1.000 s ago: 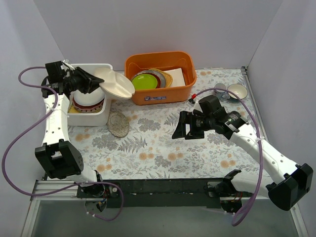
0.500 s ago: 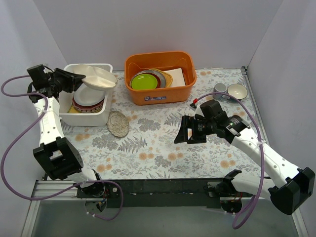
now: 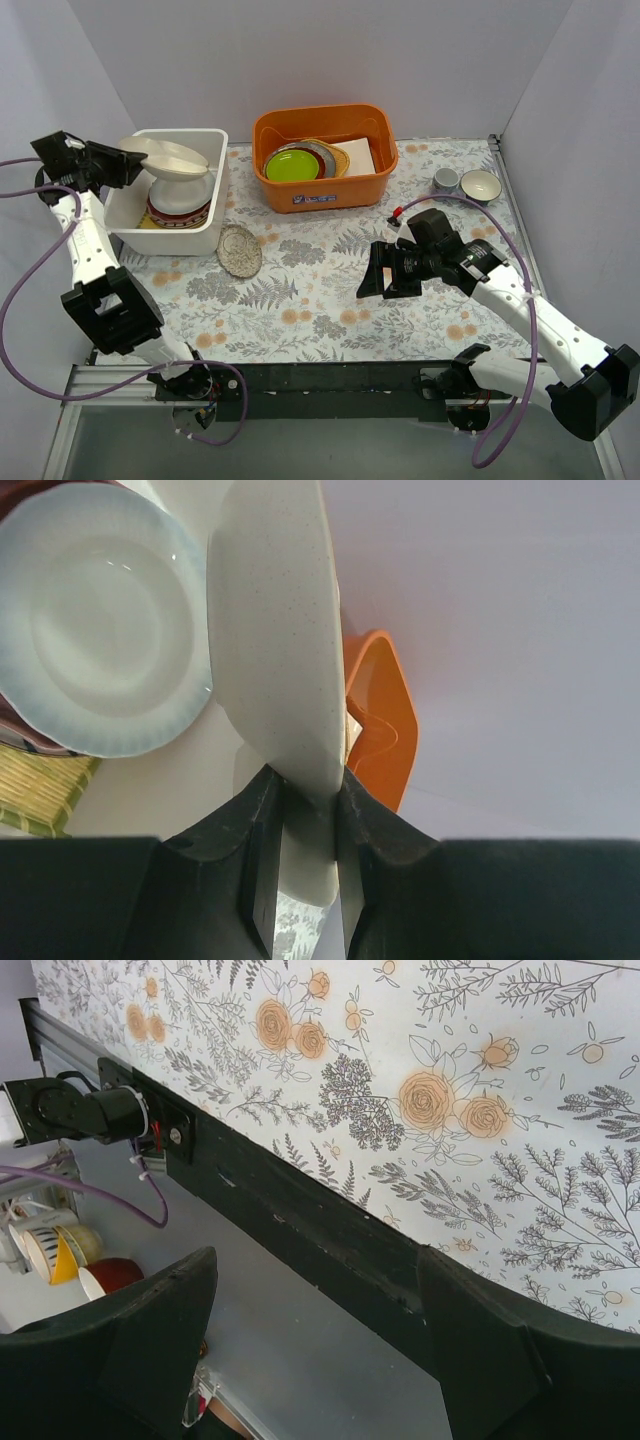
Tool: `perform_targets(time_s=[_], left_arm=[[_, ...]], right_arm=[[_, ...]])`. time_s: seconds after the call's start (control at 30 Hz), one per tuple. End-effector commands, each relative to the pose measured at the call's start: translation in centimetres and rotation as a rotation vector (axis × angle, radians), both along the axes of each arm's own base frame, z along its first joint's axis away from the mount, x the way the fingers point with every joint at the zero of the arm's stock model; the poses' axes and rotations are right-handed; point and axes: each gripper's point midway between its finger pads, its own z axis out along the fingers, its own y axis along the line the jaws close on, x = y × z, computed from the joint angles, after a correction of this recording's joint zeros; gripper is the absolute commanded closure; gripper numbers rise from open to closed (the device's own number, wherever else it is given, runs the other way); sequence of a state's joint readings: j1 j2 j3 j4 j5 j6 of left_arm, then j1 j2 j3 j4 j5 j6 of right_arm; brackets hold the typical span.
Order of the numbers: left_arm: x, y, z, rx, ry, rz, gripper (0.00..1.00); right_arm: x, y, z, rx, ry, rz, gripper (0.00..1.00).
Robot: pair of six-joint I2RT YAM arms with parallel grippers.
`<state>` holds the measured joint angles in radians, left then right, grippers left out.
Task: Place the plates into the plastic bin on the countertop
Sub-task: Place the plate in the plastic bin.
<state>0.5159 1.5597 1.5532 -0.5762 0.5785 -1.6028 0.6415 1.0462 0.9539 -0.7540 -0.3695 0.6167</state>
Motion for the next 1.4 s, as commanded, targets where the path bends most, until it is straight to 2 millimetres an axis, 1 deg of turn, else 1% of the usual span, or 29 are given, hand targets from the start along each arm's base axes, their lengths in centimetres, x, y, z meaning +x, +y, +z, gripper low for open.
perform_targets(time_s=[0.0,0.17,0.3,0.4,0.47,0.6,0.63,0.67,0.73,0.77,0.8,0.83,0.87,0.93,0.97,1.03,1.1,1.23,1.37], left_arm=[[0.9,-0.1,8.4,0.094,-0.233,-0.042,1.00],[2.3,0.5,7.5,0.075,-0.220,-0.050,1.00],[3.4,0.9,5.6,0.041,-0.191,-0.066,1.00],[4.2,1.0,4.8,0.024,-0.190,-0.078,1.00],[4.5,0.8,4.5,0.008,-0.191,-0.090,1.00],[4.7,0.8,4.8,0.014,-0.210,-0.096,1.00],[4.9,0.7,4.7,0.013,-0.210,-0.102,1.00],[4.9,0.5,4.1,0.004,-0.203,-0.106,1.00],[5.0,0.0,4.7,0.008,-0.239,-0.114,1.00],[5.0,-0.3,3.6,-0.008,-0.226,-0.117,1.00],[5.2,-0.7,3.5,-0.004,-0.241,-0.125,1.00],[5.3,-1.2,3.0,-0.015,-0.234,-0.133,1.00],[5.2,-1.6,1.8,-0.028,-0.215,-0.134,1.00],[4.9,-2.2,0.7,-0.038,-0.206,-0.133,1.00],[4.2,-2.6,-0.5,-0.050,-0.187,-0.132,1.00],[3.7,-3.0,-1.0,-0.049,-0.188,-0.136,1.00],[2.6,-3.3,-1.9,-0.042,-0.173,-0.128,1.00],[1.3,-4.0,-3.4,-0.047,-0.146,-0.137,1.00],[0.2,-4.6,-4.2,-0.049,-0.133,-0.137,1.00]], right_arm=[[-0.3,0.0,0.4,0.019,-0.018,0.021,0.13],[-0.4,0.3,0.5,0.031,-0.007,0.042,0.13],[-0.4,0.4,0.1,0.024,0.002,0.048,0.13],[-0.4,0.4,0.1,0.026,0.002,0.052,0.13],[-0.5,0.4,-0.1,0.024,0.007,0.052,0.13],[-0.7,0.4,-0.4,0.026,0.016,0.057,0.13],[-0.7,0.4,-0.5,0.024,0.019,0.055,0.13],[-0.8,0.4,-0.6,0.026,0.022,0.059,0.13],[-0.8,0.5,-0.6,0.028,0.021,0.061,0.13],[-0.8,0.5,-0.6,0.026,0.025,0.062,0.13],[-0.7,0.4,-0.6,0.024,0.025,0.061,0.13],[-0.8,0.4,-0.6,0.024,0.025,0.062,0.13],[-0.8,0.4,-0.7,0.021,0.028,0.063,0.13],[-0.9,0.3,-0.8,0.016,0.029,0.063,0.13],[-0.8,0.3,-0.8,0.016,0.028,0.064,0.13],[-0.9,0.2,-0.9,0.012,0.032,0.063,0.13],[-0.9,0.3,-1.1,0.014,0.033,0.061,0.13],[-0.9,0.5,-1.2,0.021,0.043,0.068,0.13],[-0.8,0.7,-1.2,0.023,0.046,0.070,0.14]])
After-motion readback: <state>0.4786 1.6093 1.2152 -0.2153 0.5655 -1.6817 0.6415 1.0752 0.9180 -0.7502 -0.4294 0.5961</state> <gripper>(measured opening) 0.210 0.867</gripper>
